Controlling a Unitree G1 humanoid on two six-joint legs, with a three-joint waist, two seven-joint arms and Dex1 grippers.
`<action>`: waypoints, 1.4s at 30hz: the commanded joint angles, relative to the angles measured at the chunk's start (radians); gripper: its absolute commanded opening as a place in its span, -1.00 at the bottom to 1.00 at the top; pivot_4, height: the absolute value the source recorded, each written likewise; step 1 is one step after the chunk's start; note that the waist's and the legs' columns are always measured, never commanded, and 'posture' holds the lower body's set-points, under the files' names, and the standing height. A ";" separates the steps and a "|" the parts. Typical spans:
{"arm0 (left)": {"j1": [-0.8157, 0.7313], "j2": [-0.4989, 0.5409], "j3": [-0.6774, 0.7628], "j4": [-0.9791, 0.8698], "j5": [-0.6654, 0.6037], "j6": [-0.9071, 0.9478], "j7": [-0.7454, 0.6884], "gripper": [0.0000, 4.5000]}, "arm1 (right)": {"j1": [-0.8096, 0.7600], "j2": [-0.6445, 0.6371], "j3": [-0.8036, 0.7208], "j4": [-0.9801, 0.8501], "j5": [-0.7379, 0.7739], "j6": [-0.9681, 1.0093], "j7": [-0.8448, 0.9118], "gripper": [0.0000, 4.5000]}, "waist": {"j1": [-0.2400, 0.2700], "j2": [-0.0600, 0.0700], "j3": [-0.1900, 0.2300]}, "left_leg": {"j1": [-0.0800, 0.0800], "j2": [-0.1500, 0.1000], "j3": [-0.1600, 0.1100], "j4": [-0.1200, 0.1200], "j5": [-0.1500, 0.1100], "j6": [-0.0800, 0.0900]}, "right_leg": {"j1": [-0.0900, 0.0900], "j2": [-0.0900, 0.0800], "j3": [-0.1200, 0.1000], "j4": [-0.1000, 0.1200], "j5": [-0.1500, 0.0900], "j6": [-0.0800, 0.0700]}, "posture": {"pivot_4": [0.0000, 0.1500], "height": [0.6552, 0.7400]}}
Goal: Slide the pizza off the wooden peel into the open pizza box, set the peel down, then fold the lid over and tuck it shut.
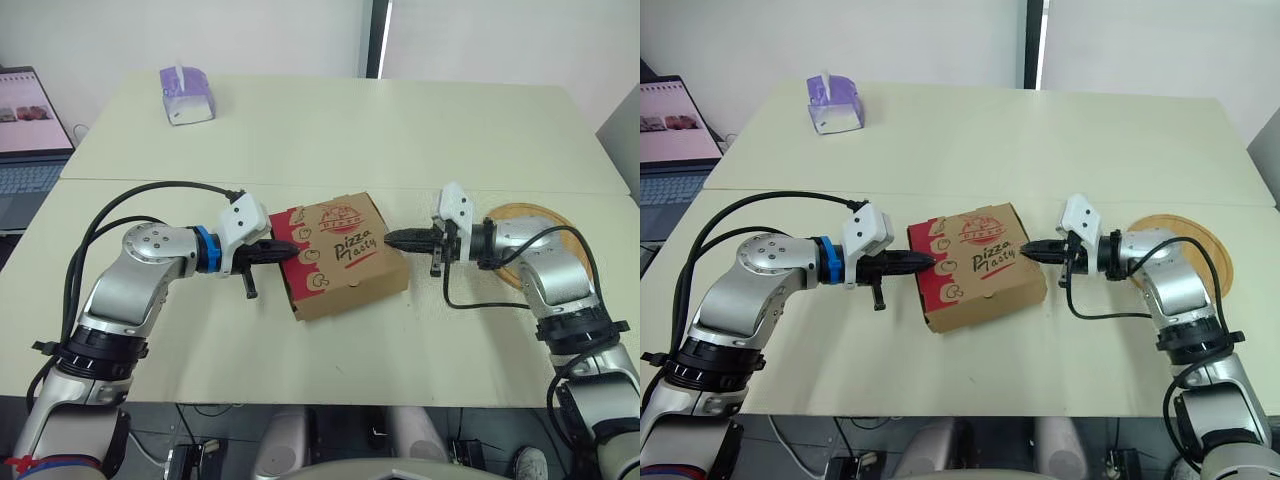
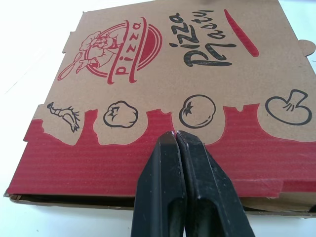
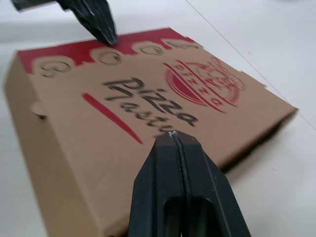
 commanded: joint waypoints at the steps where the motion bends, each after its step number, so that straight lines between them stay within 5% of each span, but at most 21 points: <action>1: -0.005 0.008 0.013 -0.032 -0.002 -0.008 -0.005 -0.98 | 0.003 -0.024 -0.020 -0.060 0.005 -0.025 0.007 -1.00 | 0.001 0.000 0.000 | 0.000 0.000 0.000 0.000 0.000 0.000 | 0.000 0.000 0.000 0.000 0.000 0.000 | 1.00 1.00; 5: -0.008 0.009 0.016 -0.034 -0.003 -0.003 -0.005 -0.98 | 0.011 -0.062 -0.033 -0.108 -0.008 -0.114 0.034 -1.00 | 0.001 0.000 0.000 | 0.000 0.000 0.000 0.000 0.000 0.000 | 0.000 0.000 0.000 0.000 0.000 0.000 | 1.00 1.00; 8: -0.016 0.002 0.024 -0.042 -0.019 0.005 -0.007 -1.00 | 0.039 -0.137 -0.021 -0.155 -0.020 -0.199 0.113 -0.75 | 0.001 0.000 0.000 | 0.000 0.000 0.000 0.000 0.000 0.000 | 0.000 0.000 0.000 -0.001 0.000 0.000 | 1.00 1.00; 19: -0.085 -0.014 0.035 -0.023 -0.056 0.026 -0.019 -1.00 | 0.097 -0.159 0.063 -0.094 -0.219 -0.626 0.094 0.95 | -0.001 0.000 0.000 | 0.001 0.000 0.001 0.001 0.001 -0.002 | 0.001 0.001 0.000 0.001 0.000 0.000 | 1.00 1.00; 30: -0.079 -0.015 0.027 -0.023 -0.044 0.019 -0.020 -1.00 | 0.057 -0.105 0.101 0.042 -0.328 -0.737 -0.012 0.98 | 0.001 0.000 0.000 | 0.001 0.000 0.001 0.001 0.001 -0.002 | 0.001 0.001 0.001 0.001 0.000 0.000 | 1.00 1.00; 42: -0.080 -0.019 0.008 -0.002 -0.021 -0.006 -0.025 -1.00 | -0.003 -0.095 0.077 -0.040 -0.180 -0.423 0.060 0.98 | 0.001 0.000 0.000 | 0.001 0.000 0.001 0.001 0.001 -0.002 | 0.001 0.001 0.001 0.001 0.000 0.000 | 1.00 1.00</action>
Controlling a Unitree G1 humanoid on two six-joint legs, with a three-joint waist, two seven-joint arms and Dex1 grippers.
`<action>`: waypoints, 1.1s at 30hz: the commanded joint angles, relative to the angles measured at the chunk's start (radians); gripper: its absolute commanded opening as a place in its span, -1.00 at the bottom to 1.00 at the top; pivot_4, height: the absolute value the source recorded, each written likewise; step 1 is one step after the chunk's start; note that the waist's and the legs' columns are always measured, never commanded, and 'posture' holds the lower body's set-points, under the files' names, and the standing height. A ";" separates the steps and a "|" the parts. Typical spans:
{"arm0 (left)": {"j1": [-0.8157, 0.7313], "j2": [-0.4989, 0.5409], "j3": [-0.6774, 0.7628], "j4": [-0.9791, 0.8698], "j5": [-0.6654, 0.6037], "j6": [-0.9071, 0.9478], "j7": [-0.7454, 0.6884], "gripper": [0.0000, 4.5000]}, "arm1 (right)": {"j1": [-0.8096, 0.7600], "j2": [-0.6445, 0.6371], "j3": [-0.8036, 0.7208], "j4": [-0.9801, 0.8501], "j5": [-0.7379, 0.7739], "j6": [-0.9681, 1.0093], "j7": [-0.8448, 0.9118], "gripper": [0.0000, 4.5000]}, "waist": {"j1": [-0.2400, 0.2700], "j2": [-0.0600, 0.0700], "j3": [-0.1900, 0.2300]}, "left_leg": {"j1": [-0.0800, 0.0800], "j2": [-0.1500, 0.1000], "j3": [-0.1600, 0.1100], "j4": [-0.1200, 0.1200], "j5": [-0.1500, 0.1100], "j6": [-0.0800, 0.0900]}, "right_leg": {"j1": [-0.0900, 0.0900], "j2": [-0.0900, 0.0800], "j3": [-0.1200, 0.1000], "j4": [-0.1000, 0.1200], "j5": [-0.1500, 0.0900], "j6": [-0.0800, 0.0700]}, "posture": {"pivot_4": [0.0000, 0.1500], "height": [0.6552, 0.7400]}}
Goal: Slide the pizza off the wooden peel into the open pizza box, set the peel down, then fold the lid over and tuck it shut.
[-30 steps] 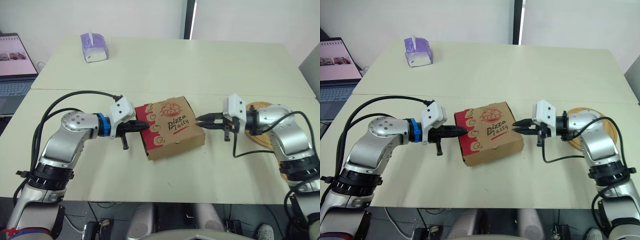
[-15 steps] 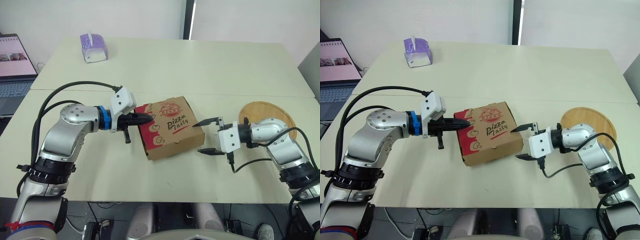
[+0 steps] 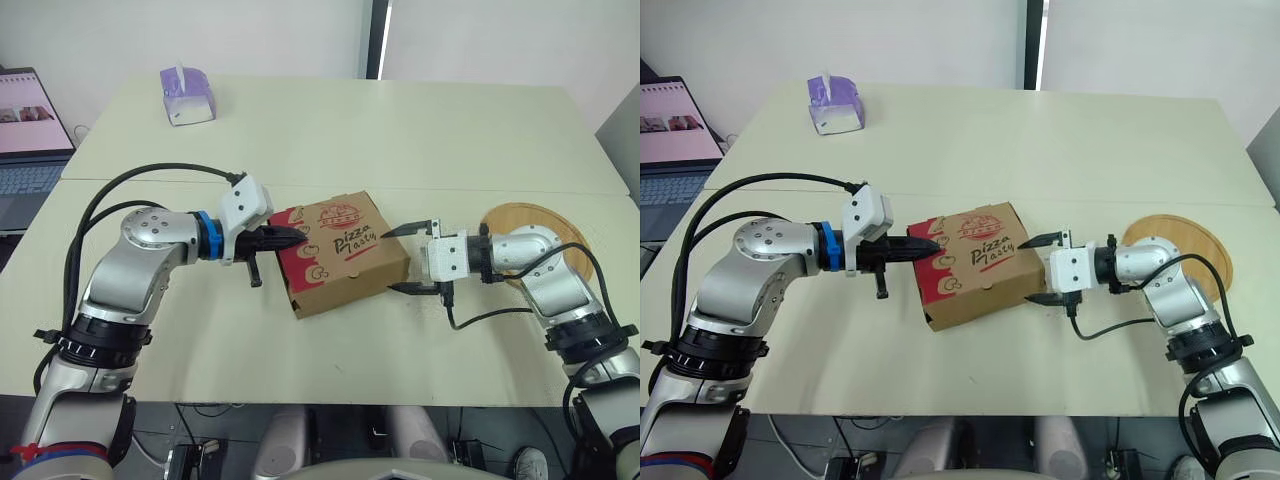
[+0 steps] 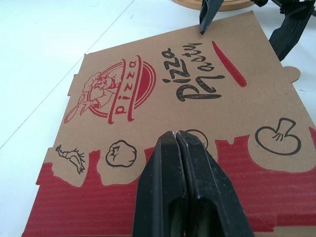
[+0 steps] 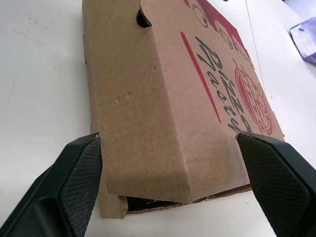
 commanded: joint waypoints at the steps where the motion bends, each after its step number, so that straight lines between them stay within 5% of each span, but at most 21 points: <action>1: -0.015 -0.002 -0.002 0.003 0.012 -0.027 -0.008 -1.00 | -0.039 -0.010 -0.035 -0.093 0.097 0.157 0.035 0.98 | 0.000 0.000 0.000 | 0.000 0.000 0.000 0.000 0.000 0.000 | 0.000 0.000 0.000 0.000 0.000 0.000 | 1.00 1.00; 12: -0.020 -0.016 -0.010 0.026 0.036 -0.047 -0.009 -1.00 | -0.019 -0.072 -0.031 -0.215 0.175 0.357 0.113 0.98 | 0.001 0.000 0.000 | 0.000 0.000 0.000 0.000 0.000 0.000 | 0.000 0.000 -0.001 -0.001 0.000 0.000 | 1.00 1.00; 33: -0.008 -0.016 -0.013 0.006 0.040 -0.043 0.001 -1.00 | -0.071 -0.023 -0.032 -0.189 0.114 0.335 0.014 0.98 | 0.001 0.000 0.000 | 0.000 0.000 0.000 0.000 0.000 0.000 | 0.000 0.000 0.000 0.000 0.000 0.000 | 1.00 1.00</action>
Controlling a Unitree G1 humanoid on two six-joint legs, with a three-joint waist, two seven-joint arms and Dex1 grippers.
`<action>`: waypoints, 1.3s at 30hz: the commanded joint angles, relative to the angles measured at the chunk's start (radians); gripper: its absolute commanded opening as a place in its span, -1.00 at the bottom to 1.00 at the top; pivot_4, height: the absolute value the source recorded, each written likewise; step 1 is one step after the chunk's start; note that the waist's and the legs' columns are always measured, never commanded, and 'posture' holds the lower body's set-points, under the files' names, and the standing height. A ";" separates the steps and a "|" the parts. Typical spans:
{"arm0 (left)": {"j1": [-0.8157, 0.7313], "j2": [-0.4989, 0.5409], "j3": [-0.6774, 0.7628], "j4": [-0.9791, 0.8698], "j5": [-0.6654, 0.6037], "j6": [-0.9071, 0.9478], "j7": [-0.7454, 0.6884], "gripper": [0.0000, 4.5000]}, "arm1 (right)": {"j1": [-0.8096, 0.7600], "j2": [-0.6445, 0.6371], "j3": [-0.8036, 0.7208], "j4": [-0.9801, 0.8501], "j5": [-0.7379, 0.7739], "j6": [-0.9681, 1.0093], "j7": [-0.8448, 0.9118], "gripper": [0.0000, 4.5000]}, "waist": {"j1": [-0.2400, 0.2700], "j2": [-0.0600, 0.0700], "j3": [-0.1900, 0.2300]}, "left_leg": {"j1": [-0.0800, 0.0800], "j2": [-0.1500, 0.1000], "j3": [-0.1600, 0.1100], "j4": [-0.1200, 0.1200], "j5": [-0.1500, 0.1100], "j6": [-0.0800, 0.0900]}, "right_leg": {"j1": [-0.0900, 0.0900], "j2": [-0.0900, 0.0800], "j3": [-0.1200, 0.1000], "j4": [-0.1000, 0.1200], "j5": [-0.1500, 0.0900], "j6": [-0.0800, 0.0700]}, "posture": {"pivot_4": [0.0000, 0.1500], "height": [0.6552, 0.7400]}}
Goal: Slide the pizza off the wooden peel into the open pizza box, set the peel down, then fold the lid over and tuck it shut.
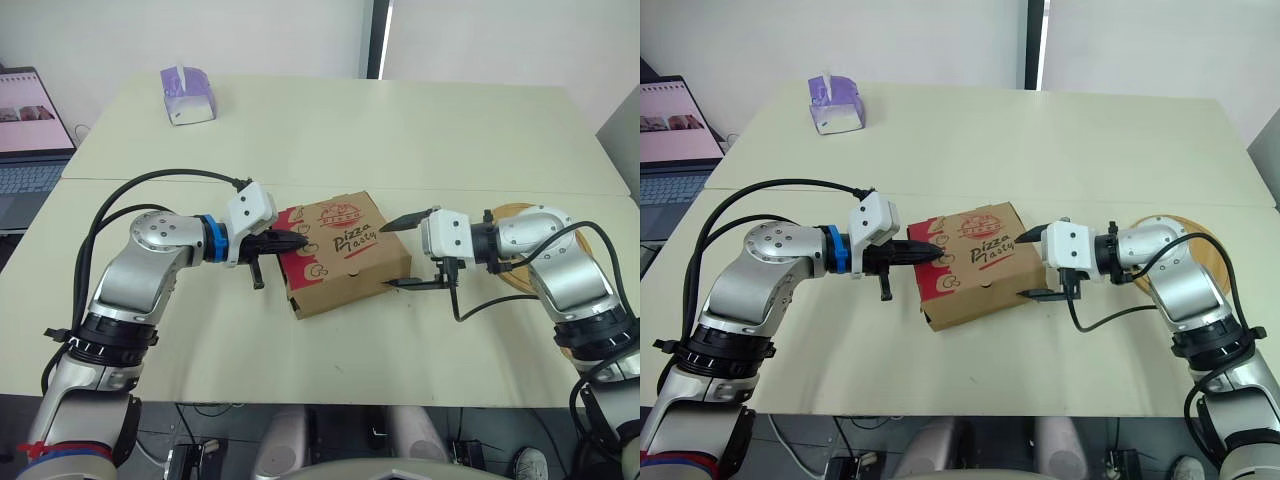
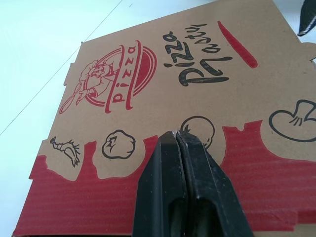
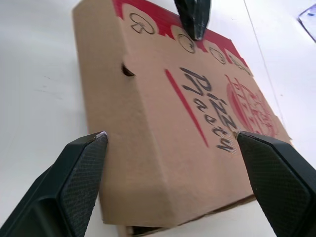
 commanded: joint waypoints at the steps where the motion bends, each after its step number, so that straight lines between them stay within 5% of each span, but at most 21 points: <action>1: -0.007 0.004 0.006 -0.033 0.001 -0.005 -0.002 -1.00 | -0.028 0.007 -0.024 -0.010 0.012 0.008 -0.013 0.98 | 0.000 0.000 0.000 | 0.000 0.000 0.000 0.000 0.000 0.000 | 0.000 0.000 0.000 0.000 0.000 0.000 | 1.00 1.00; 35: 0.017 0.008 -0.037 -0.042 0.048 -0.015 -0.026 -1.00 | 0.020 0.058 0.001 0.111 -0.099 -0.164 -0.104 0.98 | -0.001 0.000 0.000 | 0.000 0.000 0.000 0.000 0.000 0.000 | 0.000 0.000 0.000 0.000 0.000 0.000 | 1.00 1.00; 39: 0.009 0.008 -0.036 -0.035 0.050 -0.019 -0.027 -1.00 | 0.029 0.050 -0.032 0.070 0.008 -0.102 -0.034 0.98 | -0.001 0.000 0.000 | 0.000 0.000 0.000 0.000 0.000 0.000 | 0.000 0.000 0.000 0.000 0.000 0.000 | 1.00 1.00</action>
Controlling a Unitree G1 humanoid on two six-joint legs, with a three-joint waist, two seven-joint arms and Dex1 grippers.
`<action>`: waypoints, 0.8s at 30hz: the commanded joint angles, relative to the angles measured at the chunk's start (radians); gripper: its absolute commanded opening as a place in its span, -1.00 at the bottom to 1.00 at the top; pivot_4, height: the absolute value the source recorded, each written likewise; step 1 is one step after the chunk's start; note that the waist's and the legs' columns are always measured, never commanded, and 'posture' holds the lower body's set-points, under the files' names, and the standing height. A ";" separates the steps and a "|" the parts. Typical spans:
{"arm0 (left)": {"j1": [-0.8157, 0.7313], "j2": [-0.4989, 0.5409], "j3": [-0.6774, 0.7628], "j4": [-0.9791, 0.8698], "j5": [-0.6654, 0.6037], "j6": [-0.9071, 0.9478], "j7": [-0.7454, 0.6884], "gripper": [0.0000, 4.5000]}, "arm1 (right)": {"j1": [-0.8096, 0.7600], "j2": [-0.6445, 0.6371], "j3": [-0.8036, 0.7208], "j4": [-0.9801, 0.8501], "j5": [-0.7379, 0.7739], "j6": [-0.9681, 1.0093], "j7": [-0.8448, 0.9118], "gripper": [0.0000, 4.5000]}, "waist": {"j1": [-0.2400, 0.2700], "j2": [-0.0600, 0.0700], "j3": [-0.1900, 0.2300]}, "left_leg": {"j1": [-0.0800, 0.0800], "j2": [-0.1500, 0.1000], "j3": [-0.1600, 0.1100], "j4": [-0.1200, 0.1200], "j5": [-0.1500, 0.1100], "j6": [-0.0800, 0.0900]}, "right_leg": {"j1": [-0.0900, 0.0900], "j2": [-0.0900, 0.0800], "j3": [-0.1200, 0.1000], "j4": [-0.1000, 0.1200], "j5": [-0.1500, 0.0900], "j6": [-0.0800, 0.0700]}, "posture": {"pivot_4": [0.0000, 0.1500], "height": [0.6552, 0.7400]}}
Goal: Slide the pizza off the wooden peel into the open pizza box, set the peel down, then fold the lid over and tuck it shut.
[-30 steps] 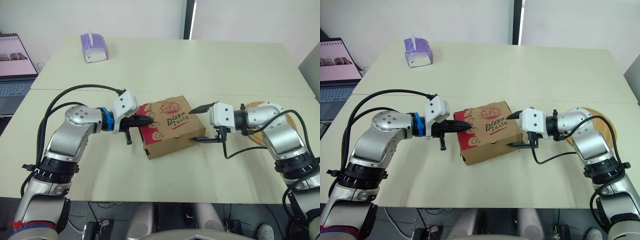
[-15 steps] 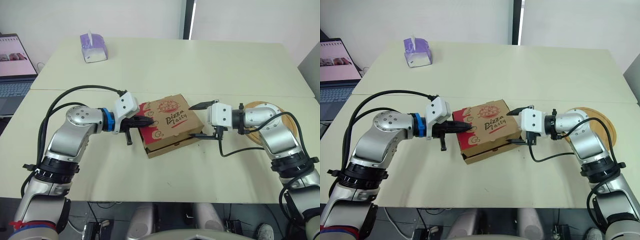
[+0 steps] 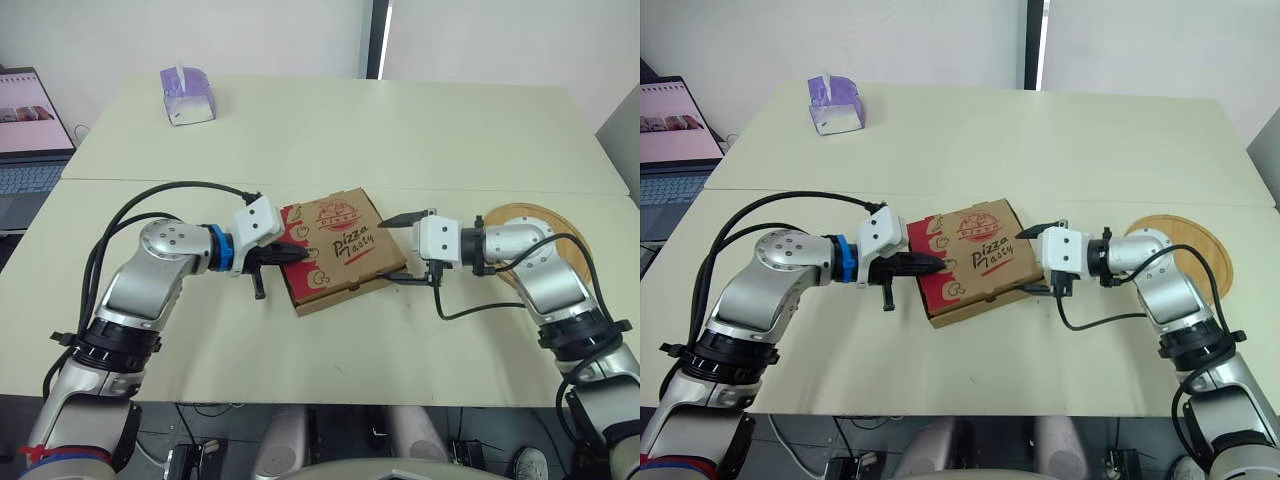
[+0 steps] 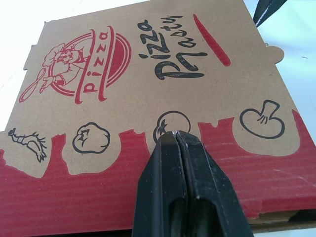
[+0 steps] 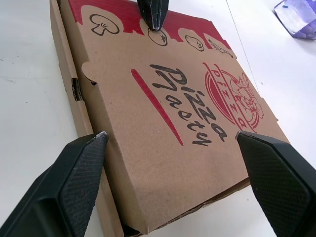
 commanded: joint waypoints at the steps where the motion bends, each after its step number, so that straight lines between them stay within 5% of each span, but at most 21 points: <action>1: -0.018 0.007 0.002 -0.023 0.008 -0.018 -0.006 -1.00 | 0.000 -0.007 -0.070 -0.062 0.155 0.119 0.062 0.98 | 0.000 0.000 0.000 | 0.000 0.000 0.000 0.000 0.000 0.000 | 0.000 0.000 0.000 0.000 0.000 0.000 | 1.00 1.00; 4: -0.024 0.003 0.000 -0.015 0.011 -0.023 -0.006 -1.00 | -0.025 0.022 -0.150 -0.048 0.309 0.347 0.037 0.82 | 0.001 0.000 0.000 | 0.000 0.000 0.000 0.000 0.000 0.000 | 0.000 0.000 0.000 0.000 0.000 0.000 | 1.00 1.00; 7: -0.030 0.000 -0.004 -0.006 0.014 -0.028 -0.008 -1.00 | -0.031 0.033 -0.168 -0.029 0.349 0.448 0.016 0.41 | 0.001 0.000 0.000 | 0.000 0.000 0.000 0.000 -0.001 0.001 | 0.000 0.000 0.000 0.000 0.000 0.000 | 1.00 1.00; 16: -0.022 0.001 -0.025 0.002 0.037 -0.031 -0.007 -1.00 | 0.002 0.037 -0.053 0.111 0.159 0.279 -0.001 -0.98 | 0.000 0.000 0.000 | 0.000 0.000 0.000 0.000 -0.001 0.002 | 0.000 0.000 0.000 0.000 0.000 0.000 | 1.00 1.00; 24: 0.026 0.032 -0.074 0.004 0.085 -0.008 -0.012 -1.00 | 0.010 0.024 -0.011 0.163 0.074 0.185 0.008 -0.98 | 0.000 0.000 -0.001 | 0.002 0.000 0.000 0.000 -0.001 0.002 | 0.002 0.000 0.000 0.000 0.000 0.000 | 1.00 1.00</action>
